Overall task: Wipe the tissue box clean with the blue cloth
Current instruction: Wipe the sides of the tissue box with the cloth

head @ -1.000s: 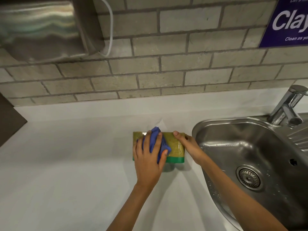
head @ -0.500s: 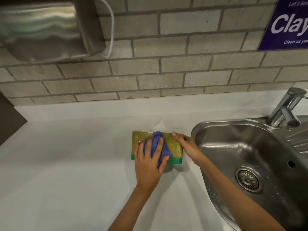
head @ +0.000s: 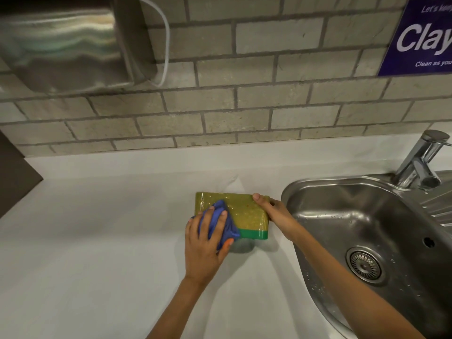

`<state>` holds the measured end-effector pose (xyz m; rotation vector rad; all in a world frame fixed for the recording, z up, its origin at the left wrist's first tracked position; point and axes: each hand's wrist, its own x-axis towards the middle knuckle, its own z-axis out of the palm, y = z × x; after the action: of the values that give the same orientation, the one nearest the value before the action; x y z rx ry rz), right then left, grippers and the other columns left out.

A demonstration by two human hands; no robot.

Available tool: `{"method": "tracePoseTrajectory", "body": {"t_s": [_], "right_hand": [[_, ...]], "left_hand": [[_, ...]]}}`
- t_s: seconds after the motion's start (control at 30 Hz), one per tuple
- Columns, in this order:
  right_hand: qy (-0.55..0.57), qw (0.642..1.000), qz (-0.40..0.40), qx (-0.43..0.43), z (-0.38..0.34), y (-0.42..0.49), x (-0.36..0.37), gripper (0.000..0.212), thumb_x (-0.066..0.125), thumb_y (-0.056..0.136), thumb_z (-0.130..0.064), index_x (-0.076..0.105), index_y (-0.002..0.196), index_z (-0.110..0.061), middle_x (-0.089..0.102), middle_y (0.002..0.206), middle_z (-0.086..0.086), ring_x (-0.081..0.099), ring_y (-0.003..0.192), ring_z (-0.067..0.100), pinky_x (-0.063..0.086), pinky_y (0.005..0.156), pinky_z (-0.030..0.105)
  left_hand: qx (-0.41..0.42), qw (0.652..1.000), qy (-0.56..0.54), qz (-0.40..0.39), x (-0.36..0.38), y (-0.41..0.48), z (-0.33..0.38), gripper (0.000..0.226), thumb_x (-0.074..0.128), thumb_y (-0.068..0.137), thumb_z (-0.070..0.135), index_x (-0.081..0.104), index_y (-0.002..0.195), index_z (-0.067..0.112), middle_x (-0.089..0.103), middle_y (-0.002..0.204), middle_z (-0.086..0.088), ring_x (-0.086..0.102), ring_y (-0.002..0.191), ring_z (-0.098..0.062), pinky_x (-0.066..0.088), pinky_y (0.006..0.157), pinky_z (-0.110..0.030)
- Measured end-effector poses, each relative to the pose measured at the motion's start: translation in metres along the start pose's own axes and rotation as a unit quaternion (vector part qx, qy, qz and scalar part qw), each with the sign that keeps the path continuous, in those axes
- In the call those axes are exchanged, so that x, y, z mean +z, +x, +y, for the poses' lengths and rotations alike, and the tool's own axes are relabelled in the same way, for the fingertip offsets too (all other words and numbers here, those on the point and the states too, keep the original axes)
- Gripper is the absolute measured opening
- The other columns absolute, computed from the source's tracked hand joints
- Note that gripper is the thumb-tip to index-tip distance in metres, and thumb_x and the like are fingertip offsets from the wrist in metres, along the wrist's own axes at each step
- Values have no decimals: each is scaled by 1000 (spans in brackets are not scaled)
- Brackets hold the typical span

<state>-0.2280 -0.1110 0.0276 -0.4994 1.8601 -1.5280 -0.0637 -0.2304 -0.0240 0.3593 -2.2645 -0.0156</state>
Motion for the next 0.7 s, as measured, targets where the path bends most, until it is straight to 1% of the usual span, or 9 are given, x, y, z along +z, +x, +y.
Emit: {"method": "tracePoseTrajectory", "body": {"t_s": [0.03, 0.13, 0.17, 0.2, 0.27, 0.4, 0.53, 0.63, 0.7], "right_hand": [[-3, 1000, 1, 0, -1, -1, 0, 78, 59, 54, -69, 62, 109, -14, 68, 110, 9, 65, 101, 19, 48, 97, 35], [-5, 1000, 0, 1, -3, -3, 1, 83, 59, 53, -70, 61, 112, -12, 68, 112, 9, 64, 103, 20, 47, 100, 37], [-5, 1000, -2, 4, -3, -3, 1, 84, 59, 52, -71, 60, 113, -13, 67, 113, 9, 63, 104, 20, 47, 101, 37], [-4, 1000, -3, 7, -3, -4, 1, 87, 58, 51, -72, 58, 115, -13, 66, 114, 9, 63, 105, 21, 46, 101, 38], [1, 1000, -3, 10, -2, -6, 0, 93, 58, 49, -74, 55, 119, -13, 65, 116, 9, 61, 108, 22, 44, 103, 40], [12, 1000, 1, 4, 2, -8, 0, 91, 57, 53, -72, 51, 120, -10, 63, 118, 11, 60, 109, 22, 43, 105, 41], [30, 1000, 6, 3, 3, -5, 0, 95, 56, 55, -71, 48, 127, -10, 60, 123, 11, 58, 114, 22, 41, 107, 41], [29, 1000, 2, 2, 3, -5, -3, 97, 56, 53, -72, 49, 127, -10, 60, 123, 10, 57, 114, 23, 40, 107, 42], [34, 999, -3, -1, 3, -4, -4, 95, 58, 54, -72, 51, 125, -10, 62, 122, 10, 59, 113, 23, 42, 106, 41]], "left_hand": [[-27, 999, -19, -2, -4, 1, -5, 49, 29, 96, 48, 43, 132, 17, 46, 134, -14, 44, 114, -33, 41, 97, -45], [-191, 977, -92, 0, -12, 18, 2, 54, 29, 96, 47, 47, 135, 15, 52, 134, -20, 46, 111, -30, 47, 92, -42], [-218, 971, -96, -4, -12, 25, 8, 53, 33, 95, 45, 50, 134, 14, 52, 134, -19, 47, 108, -30, 46, 91, -41], [-226, 970, -89, -6, -11, 30, 13, 50, 38, 93, 42, 52, 132, 13, 53, 133, -18, 48, 105, -29, 46, 89, -39], [-219, 972, -78, -9, -9, 34, 18, 48, 42, 91, 37, 55, 130, 13, 54, 132, -17, 49, 102, -27, 46, 87, -37], [-212, 974, -74, -15, -7, 26, 17, 51, 38, 92, 43, 55, 130, 13, 54, 132, -17, 53, 102, -33, 48, 87, -40], [-218, 974, -68, -9, -7, 32, 21, 47, 44, 89, 35, 58, 127, 11, 56, 131, -17, 55, 99, -35, 49, 86, -42], [-198, 979, -48, -1, -7, 38, 27, 45, 45, 89, 34, 62, 123, 11, 60, 128, -16, 55, 98, -32, 50, 84, -41], [-171, 985, -32, -11, -5, 43, 35, 46, 39, 92, 38, 63, 122, 11, 61, 127, -13, 50, 102, -28, 49, 85, -41]]}}
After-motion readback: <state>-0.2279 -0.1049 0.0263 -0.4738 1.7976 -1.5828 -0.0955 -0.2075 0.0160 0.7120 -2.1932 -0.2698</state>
